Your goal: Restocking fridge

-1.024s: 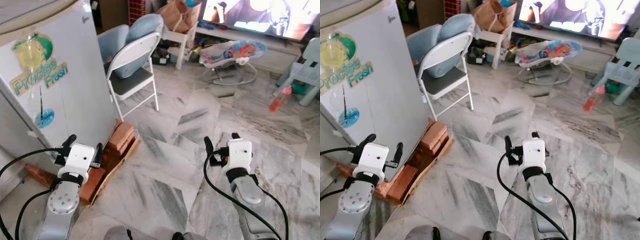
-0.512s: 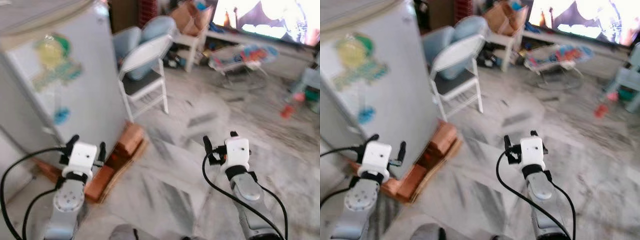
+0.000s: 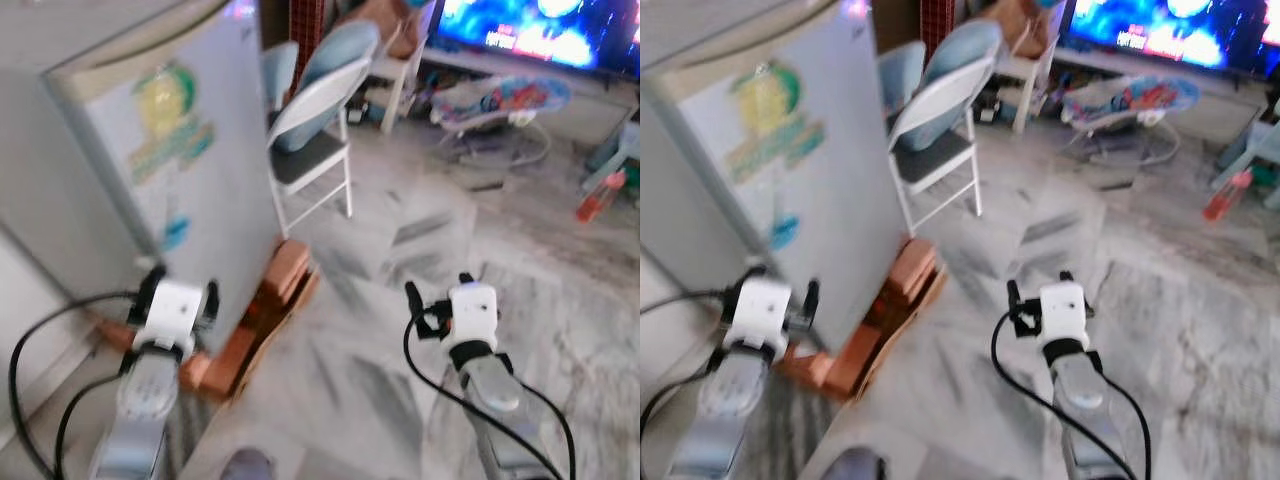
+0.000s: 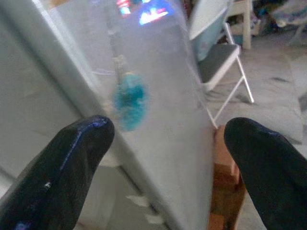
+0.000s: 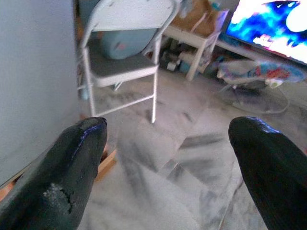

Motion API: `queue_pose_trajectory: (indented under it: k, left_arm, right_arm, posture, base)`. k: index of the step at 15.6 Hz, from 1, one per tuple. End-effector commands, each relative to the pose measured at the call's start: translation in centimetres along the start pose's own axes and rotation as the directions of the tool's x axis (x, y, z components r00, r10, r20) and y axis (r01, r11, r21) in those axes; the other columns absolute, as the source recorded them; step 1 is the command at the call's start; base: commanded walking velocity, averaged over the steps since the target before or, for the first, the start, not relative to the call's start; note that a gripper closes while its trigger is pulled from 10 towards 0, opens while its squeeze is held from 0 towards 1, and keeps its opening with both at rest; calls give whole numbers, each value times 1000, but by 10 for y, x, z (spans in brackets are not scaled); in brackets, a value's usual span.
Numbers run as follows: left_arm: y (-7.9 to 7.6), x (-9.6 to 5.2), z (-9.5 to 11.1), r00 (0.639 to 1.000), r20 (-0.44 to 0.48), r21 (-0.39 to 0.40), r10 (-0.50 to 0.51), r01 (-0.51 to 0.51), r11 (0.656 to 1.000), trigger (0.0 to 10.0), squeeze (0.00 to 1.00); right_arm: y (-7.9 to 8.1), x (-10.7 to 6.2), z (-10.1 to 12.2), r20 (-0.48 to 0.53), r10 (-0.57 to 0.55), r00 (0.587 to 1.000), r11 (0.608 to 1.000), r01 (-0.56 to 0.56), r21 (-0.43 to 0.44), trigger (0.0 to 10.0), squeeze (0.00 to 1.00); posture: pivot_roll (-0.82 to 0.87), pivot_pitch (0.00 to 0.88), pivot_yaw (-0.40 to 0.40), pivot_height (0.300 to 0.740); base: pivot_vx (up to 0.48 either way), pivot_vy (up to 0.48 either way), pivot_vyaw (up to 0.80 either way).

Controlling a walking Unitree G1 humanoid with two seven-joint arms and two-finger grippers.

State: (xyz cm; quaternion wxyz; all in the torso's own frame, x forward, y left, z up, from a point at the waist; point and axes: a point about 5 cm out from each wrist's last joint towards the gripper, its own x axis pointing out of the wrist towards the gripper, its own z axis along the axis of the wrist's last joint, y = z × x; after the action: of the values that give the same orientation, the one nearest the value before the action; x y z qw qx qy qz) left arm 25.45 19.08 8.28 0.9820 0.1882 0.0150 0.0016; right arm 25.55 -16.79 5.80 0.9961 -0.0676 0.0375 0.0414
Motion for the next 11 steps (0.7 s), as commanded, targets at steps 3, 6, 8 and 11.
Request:
queue_pose_trajectory:
  k: [3,6,8,11]
  left_arm:
    - [1,-1,-2,1000,-6,-7,24,-24,1000,10000,0]
    - [-7,-2,-3,1000,-12,-18,-6,6,1000,10000,0]
    - [-11,-3,-6,1000,-19,-31,-18,18,999,10000,0]
    - [-11,-1,-8,999,-19,-20,-26,26,999,10000,0]
  right_arm:
    - [3,5,8,31,7,999,1000,-7,10,10000,0]
    - [1,3,7,26,2,1000,1000,-2,9,10000,0]
    - [1,1,6,18,4,1000,1000,-4,8,10000,0]
    - [3,2,3,4,10,1000,1000,-10,13,10000,0]
  posture:
    - [165,121,-64,740]
    - [156,121,-69,740]
    - [154,123,-82,740]
    - [156,123,-94,740]
  base:
    - [0,480,0]
    - [0,480,0]
    - [0,480,0]
    - [0,96,-508]
